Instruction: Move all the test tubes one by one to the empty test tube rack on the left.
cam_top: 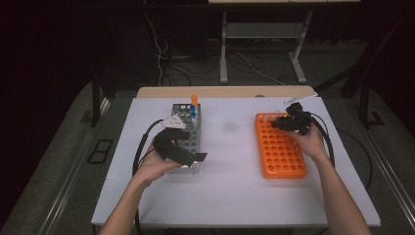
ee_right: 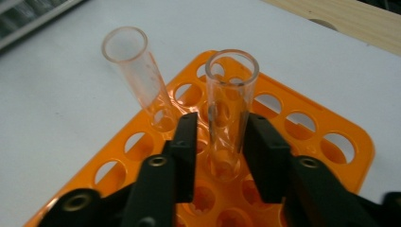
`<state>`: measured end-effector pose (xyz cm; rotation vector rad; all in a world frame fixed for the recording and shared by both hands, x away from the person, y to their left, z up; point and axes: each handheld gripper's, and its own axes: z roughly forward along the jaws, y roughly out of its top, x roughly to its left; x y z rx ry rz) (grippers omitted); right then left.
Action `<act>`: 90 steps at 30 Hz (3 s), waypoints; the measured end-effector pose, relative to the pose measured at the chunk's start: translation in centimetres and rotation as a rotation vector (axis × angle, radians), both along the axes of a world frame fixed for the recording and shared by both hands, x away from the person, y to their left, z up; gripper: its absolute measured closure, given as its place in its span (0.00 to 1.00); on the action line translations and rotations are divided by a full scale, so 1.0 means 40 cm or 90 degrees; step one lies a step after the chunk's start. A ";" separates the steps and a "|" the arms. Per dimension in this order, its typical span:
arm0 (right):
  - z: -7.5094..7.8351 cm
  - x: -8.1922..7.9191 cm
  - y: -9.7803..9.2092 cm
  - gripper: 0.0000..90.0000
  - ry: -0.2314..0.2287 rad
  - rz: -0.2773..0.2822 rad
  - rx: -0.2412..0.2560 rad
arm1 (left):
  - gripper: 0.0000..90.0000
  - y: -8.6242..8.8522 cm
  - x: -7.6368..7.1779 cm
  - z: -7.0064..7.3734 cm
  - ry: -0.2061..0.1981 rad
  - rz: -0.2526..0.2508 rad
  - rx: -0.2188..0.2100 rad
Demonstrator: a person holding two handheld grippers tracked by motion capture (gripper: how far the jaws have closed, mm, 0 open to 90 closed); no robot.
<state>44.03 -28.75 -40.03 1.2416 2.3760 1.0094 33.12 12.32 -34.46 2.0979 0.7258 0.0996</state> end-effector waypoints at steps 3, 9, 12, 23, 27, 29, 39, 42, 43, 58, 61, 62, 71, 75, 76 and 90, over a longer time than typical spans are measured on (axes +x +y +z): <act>-0.003 -0.001 0.004 0.82 0.000 -0.004 -0.013 | 0.00 0.002 0.000 -0.002 0.000 0.001 0.000; 0.009 -0.008 0.003 0.83 -0.012 -0.006 -0.019 | 0.00 0.003 0.001 -0.001 0.001 0.003 0.000; 0.027 -0.019 0.000 0.83 -0.025 -0.013 -0.014 | 0.00 0.002 0.002 -0.001 0.002 0.003 0.001; 0.102 -0.087 -0.004 0.83 -0.049 -0.005 0.000 | 0.00 -0.009 -0.002 0.016 -0.001 -0.002 0.005; 0.119 -0.115 -0.004 0.83 -0.048 0.014 0.004 | 0.00 -0.018 -0.004 0.023 -0.004 -0.009 0.012; 0.123 -0.133 -0.001 0.83 -0.045 0.019 0.005 | 0.00 -0.023 -0.004 0.026 -0.004 -0.013 0.015; 0.128 -0.210 0.027 0.83 -0.029 0.073 0.004 | 0.00 -0.059 -0.004 0.048 -0.010 -0.031 0.025; 0.131 -0.229 0.041 0.83 -0.028 0.097 0.006 | 0.00 -0.070 -0.003 0.054 -0.012 -0.037 0.031; 0.132 -0.235 0.047 0.83 -0.025 0.104 0.008 | 0.00 -0.073 -0.003 0.056 -0.011 -0.040 0.031; 0.135 -0.288 0.156 0.83 0.002 0.208 -0.009 | 0.00 -0.108 -0.001 0.073 -0.018 -0.068 0.047; 0.132 -0.292 0.180 0.83 0.008 0.224 -0.010 | 0.00 -0.115 -0.001 0.077 -0.020 -0.074 0.050; 0.132 -0.295 0.188 0.83 0.011 0.229 -0.011 | 0.00 -0.118 -0.001 0.078 -0.020 -0.076 0.052; 0.114 -0.313 0.266 0.83 0.024 0.288 -0.037 | 0.00 -0.157 -0.001 0.081 -0.015 -0.111 0.075; 0.101 -0.319 0.295 0.83 0.029 0.307 -0.043 | 0.02 -0.176 -0.003 0.078 -0.012 -0.133 0.092; 0.098 -0.320 0.302 0.83 0.031 0.310 -0.041 | 0.03 -0.180 -0.003 0.077 -0.012 -0.140 0.096; 0.087 -0.344 0.372 0.83 0.022 0.359 -0.043 | 0.31 -0.225 -0.014 0.054 0.000 -0.226 0.146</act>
